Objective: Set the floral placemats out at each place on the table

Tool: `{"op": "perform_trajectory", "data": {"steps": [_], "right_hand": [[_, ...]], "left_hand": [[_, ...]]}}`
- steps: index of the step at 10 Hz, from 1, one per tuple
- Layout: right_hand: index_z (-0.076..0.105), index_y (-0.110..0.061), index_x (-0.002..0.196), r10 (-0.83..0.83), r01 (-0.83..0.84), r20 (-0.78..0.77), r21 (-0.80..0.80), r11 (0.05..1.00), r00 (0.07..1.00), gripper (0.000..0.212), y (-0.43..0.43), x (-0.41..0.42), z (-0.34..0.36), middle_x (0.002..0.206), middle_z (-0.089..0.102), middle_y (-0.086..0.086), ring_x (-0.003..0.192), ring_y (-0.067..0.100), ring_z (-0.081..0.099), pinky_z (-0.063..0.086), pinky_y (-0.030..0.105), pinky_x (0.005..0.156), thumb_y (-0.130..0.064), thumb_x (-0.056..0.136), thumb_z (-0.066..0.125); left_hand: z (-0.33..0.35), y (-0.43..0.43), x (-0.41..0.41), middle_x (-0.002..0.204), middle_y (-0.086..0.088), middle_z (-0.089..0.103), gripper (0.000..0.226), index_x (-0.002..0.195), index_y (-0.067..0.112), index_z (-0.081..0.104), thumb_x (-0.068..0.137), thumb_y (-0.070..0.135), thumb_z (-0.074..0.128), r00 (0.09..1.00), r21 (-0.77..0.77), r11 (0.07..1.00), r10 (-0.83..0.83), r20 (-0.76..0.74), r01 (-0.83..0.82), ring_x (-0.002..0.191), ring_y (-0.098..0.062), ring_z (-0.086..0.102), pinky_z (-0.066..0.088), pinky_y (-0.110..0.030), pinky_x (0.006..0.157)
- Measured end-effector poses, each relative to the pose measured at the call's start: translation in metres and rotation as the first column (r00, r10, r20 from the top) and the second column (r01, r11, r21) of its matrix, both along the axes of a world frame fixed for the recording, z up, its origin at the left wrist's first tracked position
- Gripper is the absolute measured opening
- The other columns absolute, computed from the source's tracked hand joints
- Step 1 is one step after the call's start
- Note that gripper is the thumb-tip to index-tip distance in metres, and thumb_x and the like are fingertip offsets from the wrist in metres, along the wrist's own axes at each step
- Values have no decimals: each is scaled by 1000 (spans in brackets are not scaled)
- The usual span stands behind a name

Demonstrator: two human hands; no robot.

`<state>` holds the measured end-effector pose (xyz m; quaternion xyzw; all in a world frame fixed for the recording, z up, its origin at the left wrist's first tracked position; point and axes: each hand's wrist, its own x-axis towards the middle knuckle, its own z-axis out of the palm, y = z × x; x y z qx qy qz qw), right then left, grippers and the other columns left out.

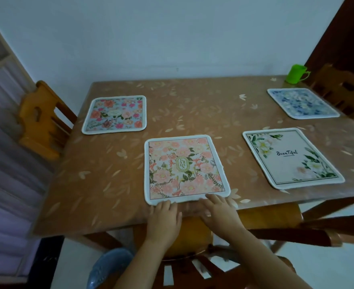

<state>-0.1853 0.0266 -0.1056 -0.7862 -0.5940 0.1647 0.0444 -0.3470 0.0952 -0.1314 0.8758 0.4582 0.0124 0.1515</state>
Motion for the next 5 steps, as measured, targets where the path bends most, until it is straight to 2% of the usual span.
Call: {"op": "perform_trajectory", "data": {"steps": [1, 2, 3, 4, 5], "right_hand": [[32, -30, 134, -5, -2, 84, 88, 996, 996, 47, -12, -12, 26, 144, 34, -3, 132, 19, 29, 29, 44, 107, -41, 90, 45], [34, -29, 133, -32, 12, 100, 188, 982, 995, 45, -28, -27, 44, 143, 35, -4, 132, 18, 30, 29, 43, 107, -41, 90, 44], [40, -28, 130, -70, 46, 82, 268, 962, 994, 42, -49, -44, 56, 140, 42, -3, 130, 18, 34, 28, 42, 108, -38, 90, 48], [44, -28, 129, -105, 85, 36, 356, 931, 994, 41, -74, -58, 62, 137, 46, -2, 130, 19, 36, 30, 42, 107, -36, 89, 51], [40, -32, 130, -144, 127, 28, 338, 933, 989, 43, -96, -64, 67, 141, 41, -4, 133, 20, 31, 27, 41, 109, -37, 89, 49]], "left_hand": [[23, -17, -4, 136, 0, 44, 43, 131, 19, 40, 94, 39, 30, 998, 86, 996, -10, 69, 4, 128, -19, 32, 23, -42, 107], [41, -32, -11, 135, 0, 46, 41, 130, 19, 42, 94, 37, 33, 991, 136, 991, -17, 132, -1, 129, -19, 33, 22, -43, 108], [50, -46, -22, 133, -2, 50, 40, 129, 17, 46, 92, 33, 40, 970, 144, 990, -28, 240, -8, 126, -20, 37, 26, -42, 107], [53, -60, -33, 135, 2, 47, 41, 131, 20, 44, 93, 34, 40, 944, 85, 995, 18, 329, -49, 127, -17, 36, 27, -37, 107], [59, -76, -38, 136, 3, 47, 41, 130, 21, 45, 92, 36, 40, 940, 94, 994, 18, 341, -53, 127, -15, 35, 28, -36, 108]]}}
